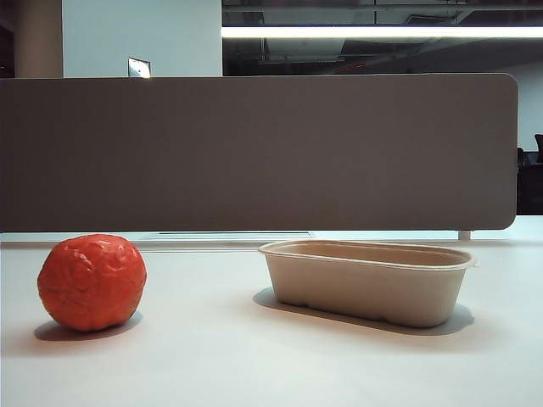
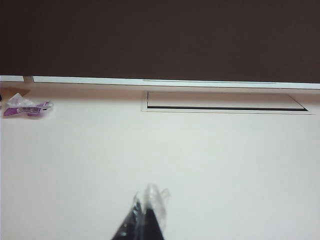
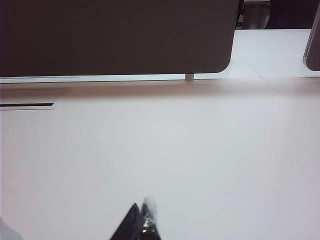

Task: Pick up the orange and place it into the paper lunchbox.

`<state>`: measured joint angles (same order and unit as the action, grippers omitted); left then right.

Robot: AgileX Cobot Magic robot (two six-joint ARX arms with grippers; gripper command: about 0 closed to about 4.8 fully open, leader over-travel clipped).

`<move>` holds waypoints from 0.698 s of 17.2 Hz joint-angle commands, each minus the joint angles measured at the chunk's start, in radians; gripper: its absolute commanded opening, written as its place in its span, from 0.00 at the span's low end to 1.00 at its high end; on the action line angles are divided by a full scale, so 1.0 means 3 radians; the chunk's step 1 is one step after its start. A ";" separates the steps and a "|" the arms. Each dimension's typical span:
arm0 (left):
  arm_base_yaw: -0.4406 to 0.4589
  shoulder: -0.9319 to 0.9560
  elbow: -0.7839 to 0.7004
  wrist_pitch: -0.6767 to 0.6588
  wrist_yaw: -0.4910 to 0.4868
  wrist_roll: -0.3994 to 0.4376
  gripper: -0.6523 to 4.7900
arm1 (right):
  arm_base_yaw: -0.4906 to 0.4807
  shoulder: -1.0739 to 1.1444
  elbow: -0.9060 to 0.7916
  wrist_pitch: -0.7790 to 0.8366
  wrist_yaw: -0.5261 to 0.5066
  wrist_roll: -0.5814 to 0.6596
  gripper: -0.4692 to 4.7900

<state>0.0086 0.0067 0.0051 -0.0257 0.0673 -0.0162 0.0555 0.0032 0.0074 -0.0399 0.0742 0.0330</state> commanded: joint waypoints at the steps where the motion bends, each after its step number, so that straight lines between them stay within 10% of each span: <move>1: -0.0003 -0.0011 -0.0005 0.0051 -0.0003 0.0003 0.11 | 0.0004 -0.0003 0.0024 0.0052 -0.0019 0.0004 0.08; 12: -0.0003 0.0117 0.0731 -0.0169 -0.0174 -0.0436 0.11 | 0.0001 0.0178 0.1062 -0.0099 0.0006 0.0140 0.08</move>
<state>0.0082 0.0196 0.1844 -0.0467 0.0254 -0.1383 0.0555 0.0265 0.2699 -0.0475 0.0753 0.0692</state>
